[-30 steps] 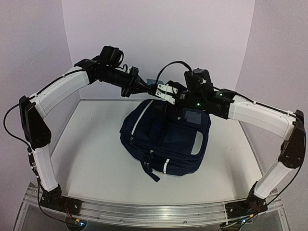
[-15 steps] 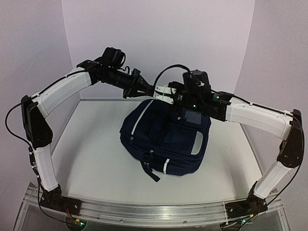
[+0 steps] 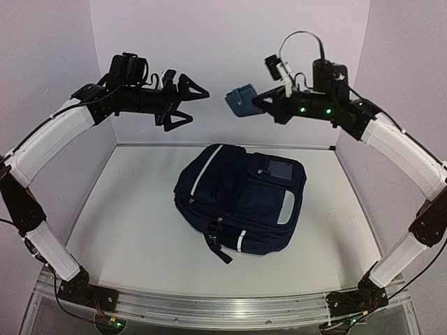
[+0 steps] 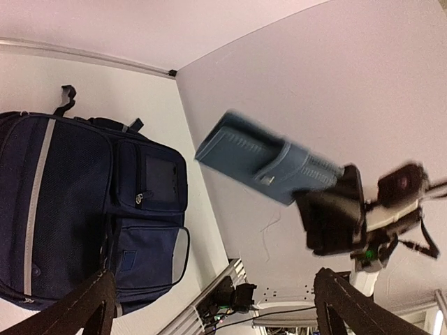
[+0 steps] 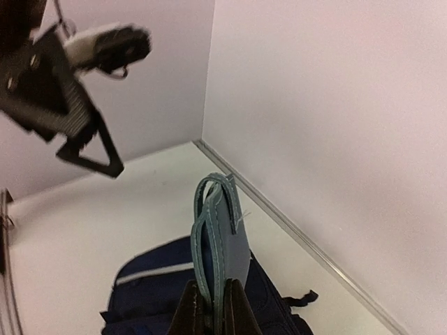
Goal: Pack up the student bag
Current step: Adjust the personal item.
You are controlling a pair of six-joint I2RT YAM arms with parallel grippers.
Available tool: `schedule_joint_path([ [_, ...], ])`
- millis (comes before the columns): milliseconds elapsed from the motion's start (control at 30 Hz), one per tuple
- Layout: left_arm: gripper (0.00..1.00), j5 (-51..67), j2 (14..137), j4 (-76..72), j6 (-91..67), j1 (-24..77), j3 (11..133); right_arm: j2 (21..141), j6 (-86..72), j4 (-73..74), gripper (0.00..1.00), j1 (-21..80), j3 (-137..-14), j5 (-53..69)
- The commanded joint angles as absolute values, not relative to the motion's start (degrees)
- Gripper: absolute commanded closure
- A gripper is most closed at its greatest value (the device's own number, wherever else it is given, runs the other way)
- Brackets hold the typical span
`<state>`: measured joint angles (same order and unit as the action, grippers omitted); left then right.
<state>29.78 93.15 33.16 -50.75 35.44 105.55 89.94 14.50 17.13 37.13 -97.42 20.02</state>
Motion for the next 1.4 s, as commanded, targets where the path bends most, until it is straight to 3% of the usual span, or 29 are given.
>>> schedule_joint_path([
  [0, 0.00, 30.7, 90.6, 21.4, -47.8, 35.6, 99.5, 91.3, -16.1, 16.8, 1.00, 30.4, -105.0, 37.1],
  [233, 0.06, 35.7, 92.6, 14.9, -44.1, 36.0, 99.9, 96.3, -38.5, 11.5, 1.00, 24.1, -107.5, 54.3],
  [533, 0.29, 40.9, 97.3, 4.6, -45.7, 37.3, 100.4, 100.0, -60.9, -6.3, 1.00, 23.8, -104.3, 60.5],
  [1000, 0.50, 41.1, 99.3, -5.7, -49.5, 37.5, 99.7, 98.1, -65.6, -12.6, 1.00, 24.8, -97.2, 61.0],
  [1133, 0.61, 41.4, 98.8, -10.6, -52.0, 37.5, 98.1, 97.3, -66.3, -13.5, 1.00, 25.0, -95.1, 60.9],
  [1367, 0.68, 41.5, 99.6, -15.2, -54.8, 37.5, 97.8, 96.7, -68.2, -14.9, 1.00, 25.3, -93.2, 61.3],
])
